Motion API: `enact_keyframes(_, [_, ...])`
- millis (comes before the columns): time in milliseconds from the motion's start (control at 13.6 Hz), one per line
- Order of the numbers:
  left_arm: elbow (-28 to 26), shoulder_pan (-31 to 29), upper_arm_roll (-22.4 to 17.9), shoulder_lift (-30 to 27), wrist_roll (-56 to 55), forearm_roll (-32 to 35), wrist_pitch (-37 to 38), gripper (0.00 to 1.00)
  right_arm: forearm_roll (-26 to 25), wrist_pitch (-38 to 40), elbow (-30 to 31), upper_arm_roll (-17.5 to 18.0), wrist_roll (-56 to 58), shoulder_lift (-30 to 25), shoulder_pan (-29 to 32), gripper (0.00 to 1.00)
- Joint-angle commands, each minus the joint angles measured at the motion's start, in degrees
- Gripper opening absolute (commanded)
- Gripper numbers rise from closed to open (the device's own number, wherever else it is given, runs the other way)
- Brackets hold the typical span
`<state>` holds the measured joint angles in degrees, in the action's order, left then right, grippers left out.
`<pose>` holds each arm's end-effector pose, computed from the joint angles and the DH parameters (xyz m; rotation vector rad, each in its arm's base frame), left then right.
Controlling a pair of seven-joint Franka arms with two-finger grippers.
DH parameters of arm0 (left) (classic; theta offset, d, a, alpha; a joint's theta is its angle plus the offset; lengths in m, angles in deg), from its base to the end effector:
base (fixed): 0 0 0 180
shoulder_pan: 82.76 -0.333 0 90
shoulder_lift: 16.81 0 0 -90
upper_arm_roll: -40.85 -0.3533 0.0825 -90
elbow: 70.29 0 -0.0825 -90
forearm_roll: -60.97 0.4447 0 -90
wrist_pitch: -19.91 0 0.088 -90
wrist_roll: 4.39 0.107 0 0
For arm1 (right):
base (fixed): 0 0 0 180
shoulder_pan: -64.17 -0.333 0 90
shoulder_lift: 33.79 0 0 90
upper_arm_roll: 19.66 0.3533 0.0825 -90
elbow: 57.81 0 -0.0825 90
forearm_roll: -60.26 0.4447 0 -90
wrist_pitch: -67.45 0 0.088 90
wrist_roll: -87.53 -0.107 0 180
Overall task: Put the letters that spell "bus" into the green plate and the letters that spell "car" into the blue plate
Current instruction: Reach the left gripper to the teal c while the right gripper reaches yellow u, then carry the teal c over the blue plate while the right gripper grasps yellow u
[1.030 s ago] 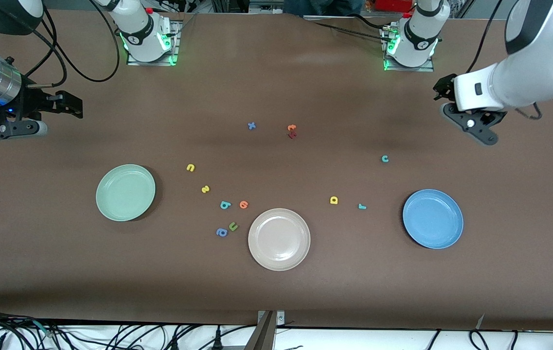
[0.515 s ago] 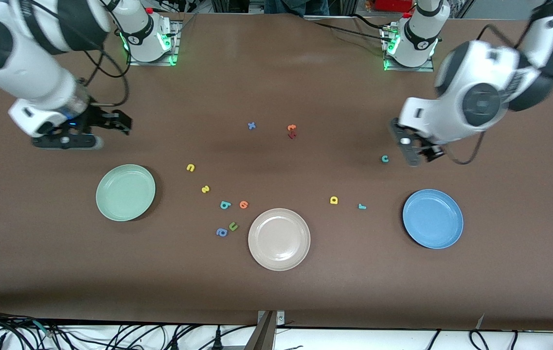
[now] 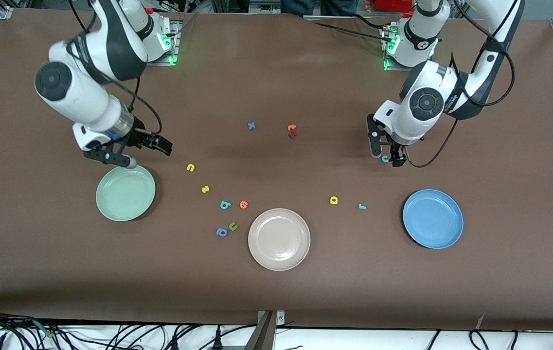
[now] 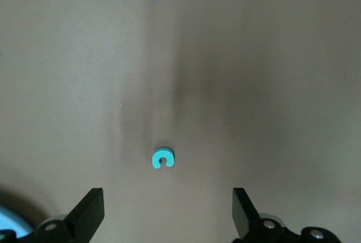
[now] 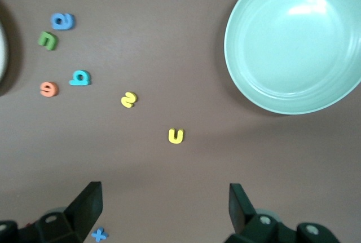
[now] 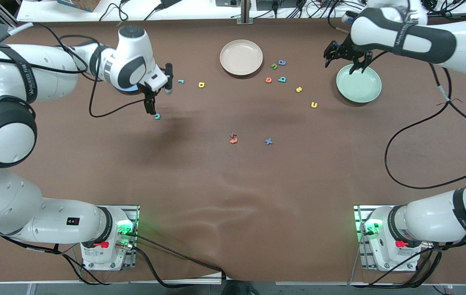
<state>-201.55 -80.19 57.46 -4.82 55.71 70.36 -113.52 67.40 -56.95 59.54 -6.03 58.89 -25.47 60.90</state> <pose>0.5251 -0.1821 0.2389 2.2792 -2.1336 -0.2601 0.6001 0.1843 0.3723 -2.9923 0.4193 0.1065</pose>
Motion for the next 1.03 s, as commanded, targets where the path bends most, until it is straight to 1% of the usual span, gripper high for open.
enact_keyframes(0, [-3.0,-0.9,0.2,3.6,1.6,5.0,-8.4,0.99,1.3,-3.5,0.5,0.3,-2.5,3.7,0.2,0.99])
enact_keyframes(74, [-4.5,-1.9,0.2,4.5,1.6,6.3,-12.0,0.98,1.3,-5.3,0.6,0.3,-4.0,5.5,0.0,0.99])
enact_keyframes(147, [-4.9,-3.7,0.2,6.1,1.6,7.3,-14.0,0.98,1.3,-7.4,1.1,0.3,-5.5,7.1,-0.9,0.99])
enact_keyframes(221, [-4.8,-4.0,0.2,7.7,1.6,7.9,-14.5,0.96,1.1,-9.4,1.8,0.3,-7.2,8.1,-2.2,0.99])
enact_keyframes(368, [-4.9,-4.0,0.2,8.3,1.2,9.5,-15.7,0.85,1.0,-11.7,3.0,0.3,-10.3,9.1,-3.8,0.99])
enact_keyframes(441, [-4.9,-4.0,0.4,8.6,0.9,9.5,-15.8,0.74,0.3,-11.7,2.9,0.2,-11.9,9.9,-4.7,0.99])
enact_keyframes(515, [-4.8,-3.6,0.4,8.8,0.8,9.5,-16.2,0.7,0.1,-11.8,2.7,0.2,-13.2,10.5,-5.4,0.99])
enact_keyframes(589, [-4.8,-3.5,0.4,8.8,0.5,9.5,-16.6,0.7,-0.5,-11.8,2.5,0.2,-14.4,11.5,-5.9,0.99])
enact_keyframes(662, [-4.8,-3.5,0.4,9.0,0.4,9.5,-16.7,0.7,-2.4,-11.8,2.4,0.1,-16.9,12.3,-6.7,0.99])
enact_keyframes(736, [-4.8,-3.5,0.4,9.2,0.4,9.5,-16.9,0.6,-6.3,-11.7,2.4,0.1,-20.7,13.0,-7.4,0.99])
enact_keyframes(809, [-4.8,-3.5,0.4,9.2,0.4,9.5,-17.5,0.49,-11.1,-11.4,2.4,0.1,-25.2,13.7,-7.8,0.99])
enact_keyframes(883, [-4.8,-3.5,0.4,9.1,0.4,9.5,-17.5,0.35,-15.4,-11.1,2.4,0.1,-28.2,13.8,-7.9,0.99])
enact_keyframes(956, [-4.8,-3.6,0.2,9.1,0.4,9.8,-17.5,0.24,-16.8,-11.1,2.5,0.0,-28.7,13.9,-7.9,0.99])
